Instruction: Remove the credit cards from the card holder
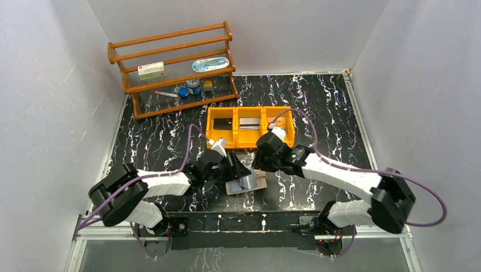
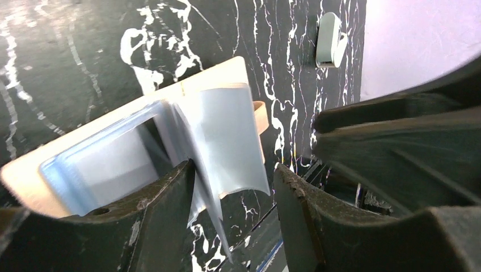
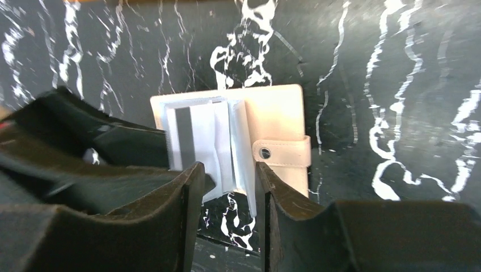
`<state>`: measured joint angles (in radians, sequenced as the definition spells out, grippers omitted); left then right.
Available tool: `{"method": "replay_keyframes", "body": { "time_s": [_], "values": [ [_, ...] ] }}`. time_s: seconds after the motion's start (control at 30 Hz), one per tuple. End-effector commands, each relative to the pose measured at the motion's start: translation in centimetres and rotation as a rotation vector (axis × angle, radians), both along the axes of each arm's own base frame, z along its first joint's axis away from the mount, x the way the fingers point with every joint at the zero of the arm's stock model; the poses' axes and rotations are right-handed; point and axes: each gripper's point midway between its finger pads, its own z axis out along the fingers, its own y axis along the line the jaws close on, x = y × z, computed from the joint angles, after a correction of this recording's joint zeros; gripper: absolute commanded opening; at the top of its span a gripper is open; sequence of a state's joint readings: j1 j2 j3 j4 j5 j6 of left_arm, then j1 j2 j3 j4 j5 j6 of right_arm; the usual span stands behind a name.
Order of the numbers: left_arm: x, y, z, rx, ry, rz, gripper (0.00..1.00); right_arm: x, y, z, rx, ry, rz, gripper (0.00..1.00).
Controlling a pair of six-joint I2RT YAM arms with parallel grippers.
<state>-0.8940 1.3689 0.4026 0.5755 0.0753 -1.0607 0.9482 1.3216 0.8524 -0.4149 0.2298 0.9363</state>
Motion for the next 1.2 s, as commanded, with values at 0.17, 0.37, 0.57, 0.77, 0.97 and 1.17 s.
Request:
{"method": "replay_keyframes", "body": {
  "time_s": [0.17, 0.37, 0.57, 0.77, 0.97, 1.17],
  "values": [
    [-0.2, -4.8, 0.1, -0.033, 0.031, -0.198, 0.52, 0.9, -5.8, 3.9, 0.027, -0.178, -0.217, 0.53],
    [-0.2, -4.7, -0.2, -0.021, 0.046, -0.188, 0.55, 0.2, -5.0, 4.1, 0.13, -0.162, -0.205, 0.5],
    [0.6, -0.9, 1.6, 0.085, -0.026, -0.059, 0.56, -0.5, -1.3, 4.0, 0.241, -0.096, -0.065, 0.3],
    [0.6, 2.0, 2.3, 0.158, -0.048, 0.021, 0.57, -0.2, 0.7, 1.5, 0.219, 0.008, 0.011, 0.23],
    [0.3, 1.6, 2.3, 0.137, -0.039, -0.001, 0.58, 0.3, -1.1, -2.7, 0.103, 0.089, 0.015, 0.22],
    [0.4, 0.5, 1.7, 0.164, -0.021, -0.053, 0.59, -0.2, -2.5, -5.5, 0.053, 0.159, 0.027, 0.23]
  ]
}}
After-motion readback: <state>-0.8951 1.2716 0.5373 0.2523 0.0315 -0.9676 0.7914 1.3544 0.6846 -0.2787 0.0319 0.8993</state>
